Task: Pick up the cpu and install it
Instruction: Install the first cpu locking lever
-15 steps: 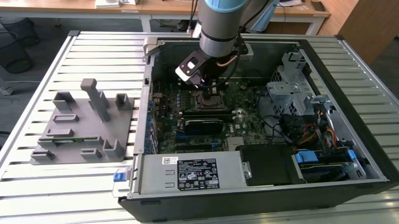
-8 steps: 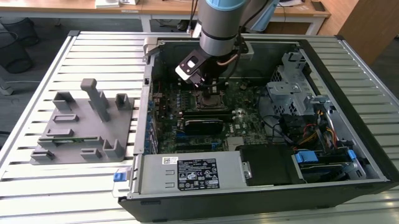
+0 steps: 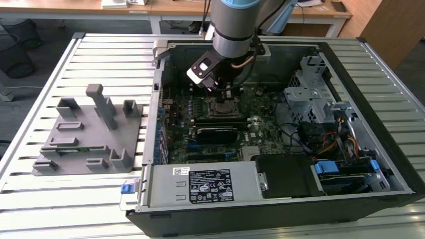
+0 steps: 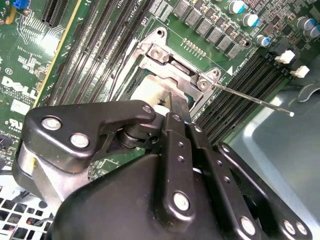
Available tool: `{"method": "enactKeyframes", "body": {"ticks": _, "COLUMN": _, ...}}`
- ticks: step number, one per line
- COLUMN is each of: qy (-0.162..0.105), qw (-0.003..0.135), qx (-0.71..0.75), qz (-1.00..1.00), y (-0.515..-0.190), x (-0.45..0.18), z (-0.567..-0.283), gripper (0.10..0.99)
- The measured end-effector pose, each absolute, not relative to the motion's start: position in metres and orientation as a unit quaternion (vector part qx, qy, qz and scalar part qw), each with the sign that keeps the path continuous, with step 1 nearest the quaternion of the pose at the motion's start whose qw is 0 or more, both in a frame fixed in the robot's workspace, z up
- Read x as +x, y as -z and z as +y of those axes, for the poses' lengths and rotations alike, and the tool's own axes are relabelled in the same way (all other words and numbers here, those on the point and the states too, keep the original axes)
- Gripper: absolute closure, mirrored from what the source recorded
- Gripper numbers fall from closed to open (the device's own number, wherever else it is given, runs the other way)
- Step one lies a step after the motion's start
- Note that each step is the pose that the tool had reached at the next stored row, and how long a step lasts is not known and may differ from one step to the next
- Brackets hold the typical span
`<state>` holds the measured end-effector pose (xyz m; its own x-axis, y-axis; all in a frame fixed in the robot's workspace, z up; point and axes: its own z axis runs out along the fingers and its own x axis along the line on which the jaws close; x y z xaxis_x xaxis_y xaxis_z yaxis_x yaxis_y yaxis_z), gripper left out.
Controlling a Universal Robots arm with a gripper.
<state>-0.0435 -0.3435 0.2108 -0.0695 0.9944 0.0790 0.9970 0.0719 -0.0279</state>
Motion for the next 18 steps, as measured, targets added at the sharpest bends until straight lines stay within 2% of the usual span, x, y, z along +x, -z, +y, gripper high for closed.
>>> {"method": "enactKeyframes", "body": {"ticks": 10, "qy": 0.017, "qw": 0.038, "qx": -0.681, "qz": -0.731, "y": -0.217, "x": -0.043, "z": -0.344, "gripper": 0.98}}
{"method": "enactKeyframes", "body": {"ticks": 18, "qy": 0.017, "qw": 0.038, "qx": -0.681, "qz": -0.731, "y": -0.237, "x": -0.043, "z": -0.344, "gripper": 0.98}}
